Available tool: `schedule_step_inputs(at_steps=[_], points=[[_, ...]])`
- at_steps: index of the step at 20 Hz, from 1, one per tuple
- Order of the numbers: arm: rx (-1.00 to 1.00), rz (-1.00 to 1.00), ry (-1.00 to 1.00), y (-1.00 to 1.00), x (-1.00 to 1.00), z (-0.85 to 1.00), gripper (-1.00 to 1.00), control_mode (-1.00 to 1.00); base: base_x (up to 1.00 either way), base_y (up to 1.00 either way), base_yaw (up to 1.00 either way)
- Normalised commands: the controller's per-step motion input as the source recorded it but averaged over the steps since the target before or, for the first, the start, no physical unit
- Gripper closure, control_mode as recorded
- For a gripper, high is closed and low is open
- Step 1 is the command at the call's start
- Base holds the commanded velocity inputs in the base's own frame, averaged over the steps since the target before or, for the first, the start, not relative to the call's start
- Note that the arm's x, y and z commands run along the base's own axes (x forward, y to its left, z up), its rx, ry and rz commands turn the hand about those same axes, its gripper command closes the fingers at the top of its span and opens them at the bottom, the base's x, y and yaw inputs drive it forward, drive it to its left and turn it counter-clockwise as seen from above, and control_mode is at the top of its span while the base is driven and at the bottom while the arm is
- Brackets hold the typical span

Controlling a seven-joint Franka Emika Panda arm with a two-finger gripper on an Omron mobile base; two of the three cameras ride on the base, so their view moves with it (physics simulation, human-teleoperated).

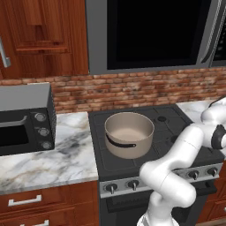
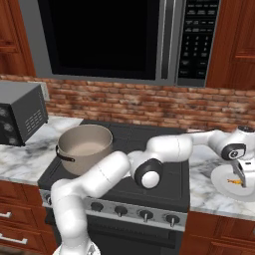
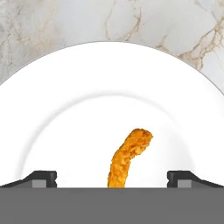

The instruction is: Retrieve the frozen meat and place it in the pot on a burner. Then turn the burner on.

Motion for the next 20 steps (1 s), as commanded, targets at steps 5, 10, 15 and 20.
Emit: schedule_step_inputs(at_steps=[5,10,15,20], points=[[0.02,-0.02,0.0,0.0,0.0,-0.07,-1.0,-1.0,0.0,0.0,0.0],[0.03,-0.02,0.0,-0.01,-0.02,-0.09,-1.0,-1.0,0.0,0.0,0.0],[0.04,-0.01,0.0,0.0,-0.01,-0.1,-1.0,-1.0,0.0,0.0,0.0],[0.02,0.0,0.0,0.0,0.0,-0.07,1.0,-1.0,0.0,0.0,0.0]])
